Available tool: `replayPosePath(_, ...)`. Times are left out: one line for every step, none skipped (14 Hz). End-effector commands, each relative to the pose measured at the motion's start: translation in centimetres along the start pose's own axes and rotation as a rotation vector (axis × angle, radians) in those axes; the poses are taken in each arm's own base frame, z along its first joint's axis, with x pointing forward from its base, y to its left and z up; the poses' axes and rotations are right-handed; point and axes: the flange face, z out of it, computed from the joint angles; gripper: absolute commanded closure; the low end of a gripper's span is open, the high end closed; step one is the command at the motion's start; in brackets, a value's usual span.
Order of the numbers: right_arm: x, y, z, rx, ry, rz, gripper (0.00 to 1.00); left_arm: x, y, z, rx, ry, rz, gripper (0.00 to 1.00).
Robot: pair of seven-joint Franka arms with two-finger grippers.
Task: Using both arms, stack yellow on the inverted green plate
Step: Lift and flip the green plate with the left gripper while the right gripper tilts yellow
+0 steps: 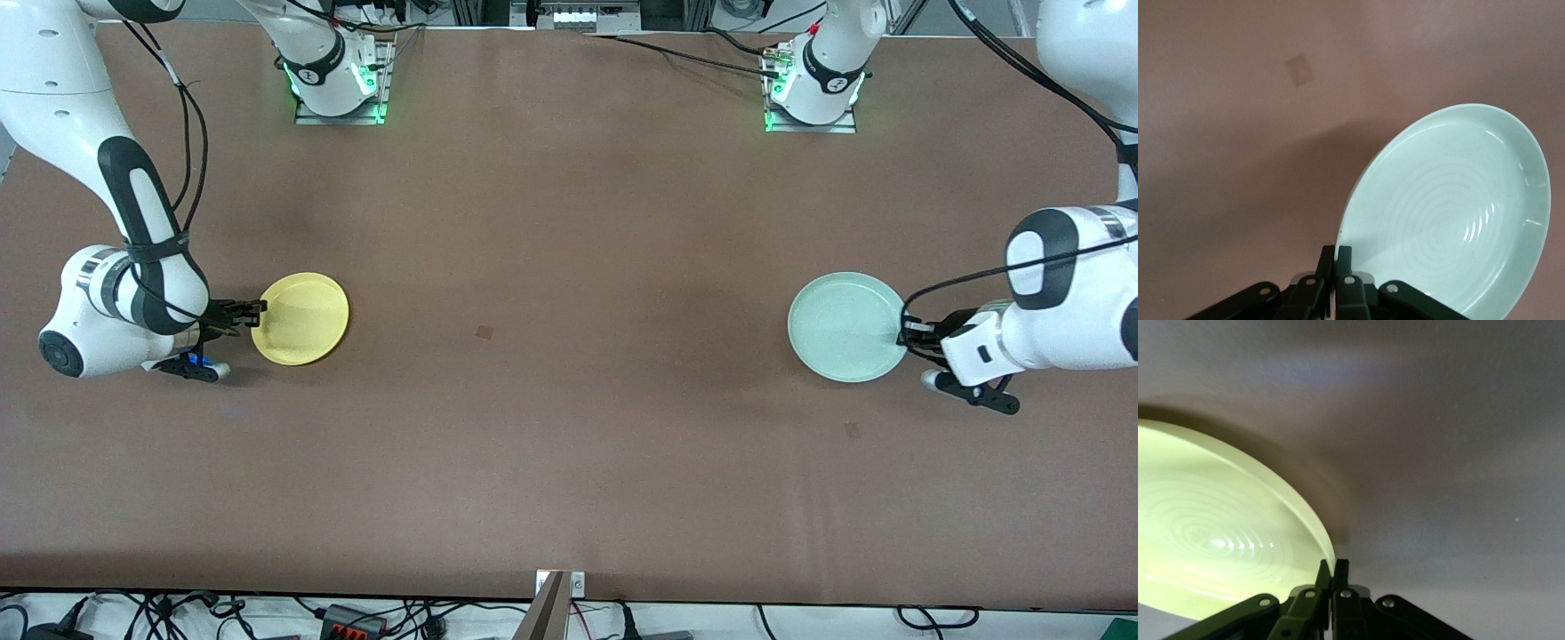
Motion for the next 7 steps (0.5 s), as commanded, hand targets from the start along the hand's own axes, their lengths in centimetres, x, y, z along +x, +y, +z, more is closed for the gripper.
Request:
replayPosePath(0.3,-0.3,-0.9,0.008,0.002,-0.021,1.00,1.8,3.7,-2.1,0.115,-0.004,0.006,0.95)
replayPosePath(0.1,-0.9,-1.8,0.010,-0.010,-0.030,1.00,2.6,6.3,-2.7,0.180,0.000,0.028,0.95)
replayPosePath(0.0,-2.4,-3.6,0.017,-0.014,-0.060,1.00,3.2,8.6,-3.1,0.259,0.003,0.038,0.95)
replayPosePath(-0.3,-3.5,-5.6,0.022,-0.020,-0.081,1.00,3.8,11.0,-3.5,0.336,0.017,0.034,0.95)
replayPosePath(-0.5,-4.7,-7.4,0.032,-0.025,-0.099,1.00,4.2,13.9,-3.5,0.401,0.026,0.031,0.95)
replayPosePath(-0.7,-5.6,-8.6,0.062,-0.022,-0.110,1.00,4.5,16.6,-3.2,0.473,0.036,0.027,0.96)
replayPosePath(-0.9,-6.2,-8.9,0.091,-0.030,-0.118,1.00,4.5,18.9,-2.9,0.537,0.040,0.022,0.96)
